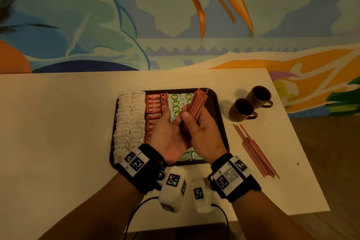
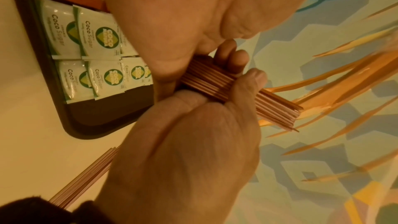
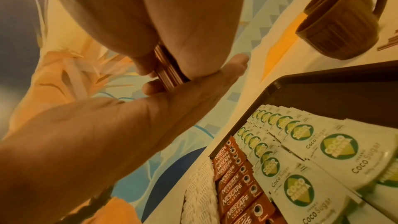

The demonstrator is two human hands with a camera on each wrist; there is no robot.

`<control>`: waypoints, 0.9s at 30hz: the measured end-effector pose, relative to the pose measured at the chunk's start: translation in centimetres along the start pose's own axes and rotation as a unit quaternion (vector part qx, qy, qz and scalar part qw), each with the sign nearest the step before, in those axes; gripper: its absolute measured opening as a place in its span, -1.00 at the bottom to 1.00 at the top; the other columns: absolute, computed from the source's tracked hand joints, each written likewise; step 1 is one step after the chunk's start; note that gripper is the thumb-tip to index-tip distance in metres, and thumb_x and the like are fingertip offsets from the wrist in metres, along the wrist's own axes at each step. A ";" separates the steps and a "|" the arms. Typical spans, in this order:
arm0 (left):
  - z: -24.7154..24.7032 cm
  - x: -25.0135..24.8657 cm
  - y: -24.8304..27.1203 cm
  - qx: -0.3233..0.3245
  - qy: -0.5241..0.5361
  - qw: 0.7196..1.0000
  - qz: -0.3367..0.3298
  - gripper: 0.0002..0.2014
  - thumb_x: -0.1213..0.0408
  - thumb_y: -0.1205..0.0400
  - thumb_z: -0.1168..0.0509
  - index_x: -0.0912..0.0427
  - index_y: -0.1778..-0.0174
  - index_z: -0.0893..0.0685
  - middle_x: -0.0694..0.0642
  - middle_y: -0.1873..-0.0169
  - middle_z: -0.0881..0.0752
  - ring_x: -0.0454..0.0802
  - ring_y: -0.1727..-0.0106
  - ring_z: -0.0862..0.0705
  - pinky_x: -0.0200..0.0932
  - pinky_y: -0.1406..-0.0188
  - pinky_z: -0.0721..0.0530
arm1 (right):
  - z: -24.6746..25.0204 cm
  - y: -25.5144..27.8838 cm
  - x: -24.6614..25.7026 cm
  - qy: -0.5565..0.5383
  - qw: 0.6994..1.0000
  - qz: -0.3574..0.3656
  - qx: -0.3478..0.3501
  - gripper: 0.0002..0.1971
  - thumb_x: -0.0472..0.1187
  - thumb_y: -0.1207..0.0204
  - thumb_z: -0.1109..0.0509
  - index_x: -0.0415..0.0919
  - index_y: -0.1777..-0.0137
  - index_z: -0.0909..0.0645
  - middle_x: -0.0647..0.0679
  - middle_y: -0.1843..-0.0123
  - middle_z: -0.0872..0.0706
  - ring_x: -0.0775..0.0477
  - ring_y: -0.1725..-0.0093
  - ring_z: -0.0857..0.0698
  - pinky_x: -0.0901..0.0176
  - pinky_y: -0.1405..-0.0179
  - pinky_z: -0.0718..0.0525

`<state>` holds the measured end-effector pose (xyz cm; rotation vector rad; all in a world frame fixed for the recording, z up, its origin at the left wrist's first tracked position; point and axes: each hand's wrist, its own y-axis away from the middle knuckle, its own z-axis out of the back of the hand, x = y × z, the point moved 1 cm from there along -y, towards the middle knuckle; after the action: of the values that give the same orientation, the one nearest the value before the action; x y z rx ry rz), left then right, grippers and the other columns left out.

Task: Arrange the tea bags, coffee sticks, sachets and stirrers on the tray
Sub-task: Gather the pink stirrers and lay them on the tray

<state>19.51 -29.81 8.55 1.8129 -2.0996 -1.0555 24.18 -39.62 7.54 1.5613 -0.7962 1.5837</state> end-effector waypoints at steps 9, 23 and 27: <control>0.7 -0.6 -1.9 -0.010 -0.002 1.000 0.017 -0.20 -0.40 -0.71 0.03 0.21 -0.50 -0.64 0.32 -0.37 -0.72 0.21 -0.45 -0.64 0.10 -0.32 -0.59 | -0.6 -0.9 -1.1 0.093 0.996 -0.008 -0.004 -0.81 -0.11 -0.80 -0.26 -0.11 -0.29 -0.63 0.11 -0.06 -0.78 0.24 -0.05 -0.73 0.40 -0.06 -0.63; 6.7 -6.3 -3.0 -0.098 -0.506 0.854 -0.075 -0.86 0.16 -0.74 -0.35 0.07 -0.12 -0.78 0.00 0.00 -0.88 -0.02 -0.06 -0.85 0.12 -0.30 -0.76 | 5.4 -10.4 -8.5 0.362 0.883 -0.277 -0.109 -0.82 -0.18 -0.77 -0.25 -0.29 -0.17 -0.57 -0.17 -0.01 -0.71 -0.20 -0.01 -0.74 -0.01 0.07 -0.69; 7.9 -7.7 -2.7 -0.098 -0.572 0.810 -0.087 -0.90 0.20 -0.73 -0.35 0.03 -0.07 -0.78 -0.03 -0.01 -0.87 -0.05 -0.01 -0.85 0.12 -0.27 -0.77 | 4.9 -12.6 -8.6 0.457 0.840 -0.280 -0.080 -0.72 -0.26 -0.72 -0.29 -0.41 -0.34 -0.55 -0.33 -0.25 -0.71 -0.33 -0.21 -0.73 -0.07 -0.10 -0.68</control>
<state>19.19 -19.59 3.45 1.3557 -2.1015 -2.8072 37.19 -38.06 -1.76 0.6434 0.0746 1.5014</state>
